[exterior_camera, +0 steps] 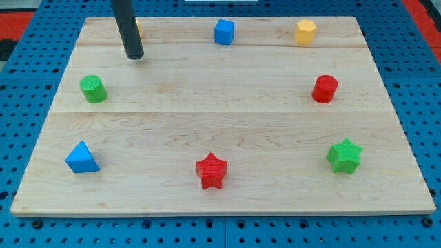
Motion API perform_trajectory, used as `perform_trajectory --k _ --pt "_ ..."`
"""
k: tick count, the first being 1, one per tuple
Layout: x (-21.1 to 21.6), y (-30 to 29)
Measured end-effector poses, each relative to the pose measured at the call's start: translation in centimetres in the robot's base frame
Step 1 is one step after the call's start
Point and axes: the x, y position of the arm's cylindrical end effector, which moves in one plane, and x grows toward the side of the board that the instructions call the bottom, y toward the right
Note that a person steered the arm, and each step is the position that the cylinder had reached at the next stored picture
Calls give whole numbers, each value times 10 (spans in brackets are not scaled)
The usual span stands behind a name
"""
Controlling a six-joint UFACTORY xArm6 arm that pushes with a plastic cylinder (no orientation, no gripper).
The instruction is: Move the green circle towards the yellow heart
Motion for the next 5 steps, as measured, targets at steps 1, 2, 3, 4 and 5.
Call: perform_trajectory --k 1,2,3,4,5 --pt "-1 0" --pt "-1 7" --pt "-1 10" --pt "39 9" --pt "76 4"
